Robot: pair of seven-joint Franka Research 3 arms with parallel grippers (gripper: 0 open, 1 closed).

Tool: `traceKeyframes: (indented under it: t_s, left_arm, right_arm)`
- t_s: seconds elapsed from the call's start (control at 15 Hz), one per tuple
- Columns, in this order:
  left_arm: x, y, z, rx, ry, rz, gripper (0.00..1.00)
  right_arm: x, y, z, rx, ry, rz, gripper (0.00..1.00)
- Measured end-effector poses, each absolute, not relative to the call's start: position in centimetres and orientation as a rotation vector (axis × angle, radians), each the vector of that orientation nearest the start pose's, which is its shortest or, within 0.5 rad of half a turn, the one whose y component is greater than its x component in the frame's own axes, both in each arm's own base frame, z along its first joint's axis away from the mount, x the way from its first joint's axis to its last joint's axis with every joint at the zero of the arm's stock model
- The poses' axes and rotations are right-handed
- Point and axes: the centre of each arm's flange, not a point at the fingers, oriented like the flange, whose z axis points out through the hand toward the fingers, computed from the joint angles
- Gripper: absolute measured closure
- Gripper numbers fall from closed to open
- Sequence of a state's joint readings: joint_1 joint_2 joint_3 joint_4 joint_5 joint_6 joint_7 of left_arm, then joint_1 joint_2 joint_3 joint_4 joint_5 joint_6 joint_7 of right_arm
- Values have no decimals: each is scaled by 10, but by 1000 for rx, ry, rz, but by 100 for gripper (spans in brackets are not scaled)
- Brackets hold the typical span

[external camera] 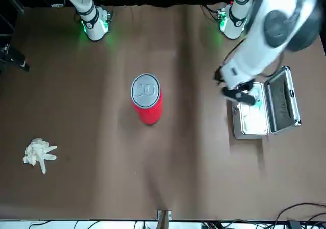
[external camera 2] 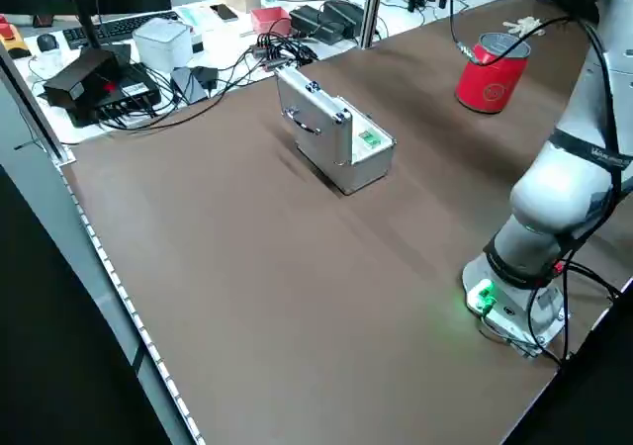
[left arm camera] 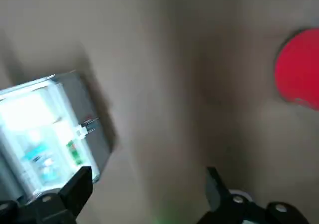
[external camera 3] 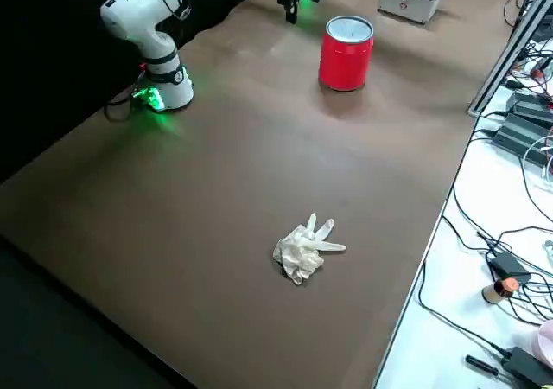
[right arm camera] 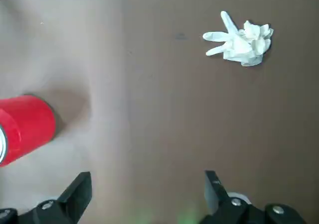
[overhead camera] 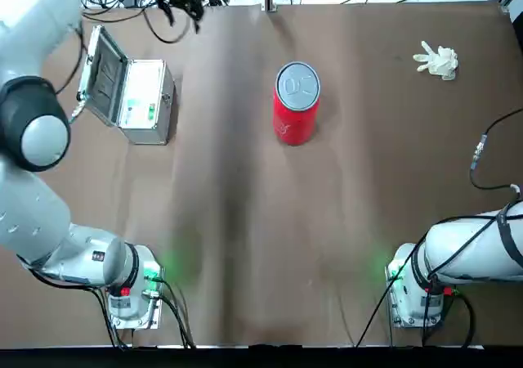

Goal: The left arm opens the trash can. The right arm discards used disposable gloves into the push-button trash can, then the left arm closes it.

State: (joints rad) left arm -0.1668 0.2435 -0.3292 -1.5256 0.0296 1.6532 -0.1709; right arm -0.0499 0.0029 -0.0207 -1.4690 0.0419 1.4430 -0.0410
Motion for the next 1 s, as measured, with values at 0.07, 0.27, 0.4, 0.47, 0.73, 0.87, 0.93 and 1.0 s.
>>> traceKeyframes:
  t_s: [0.07, 0.27, 0.4, 0.47, 0.73, 0.87, 0.93, 1.0]
  left_arm:
    - [557, -294, 504, -3117, 498, 174, 0]
    - [554, -334, 483, -3146, 451, 160, 0]
    - [552, -355, 480, -3234, 374, 226, 0]
    - [551, -362, 479, -3290, 331, 279, 6]
    - [551, -381, 479, -3364, 219, 360, 46]
    - [543, -396, 483, -3367, 155, 360, 65]
    - [538, -405, 486, -3372, 123, 350, 74]
    - [533, -415, 489, -3381, 98, 332, 83]
  right_arm:
    - [541, -29, 659, -3097, 33, 49, 0]
    - [540, -28, 657, -3097, 38, 63, 0]
    - [540, -33, 655, -3096, 53, 71, 1]
    - [541, -36, 653, -3095, 62, 78, 1]
    - [558, -54, 624, -3092, 112, 104, 2]
    - [573, -68, 600, -3091, 149, 115, 2]
    - [582, -78, 586, -3090, 173, 119, 2]
    - [591, -88, 571, -3091, 198, 111, 2]
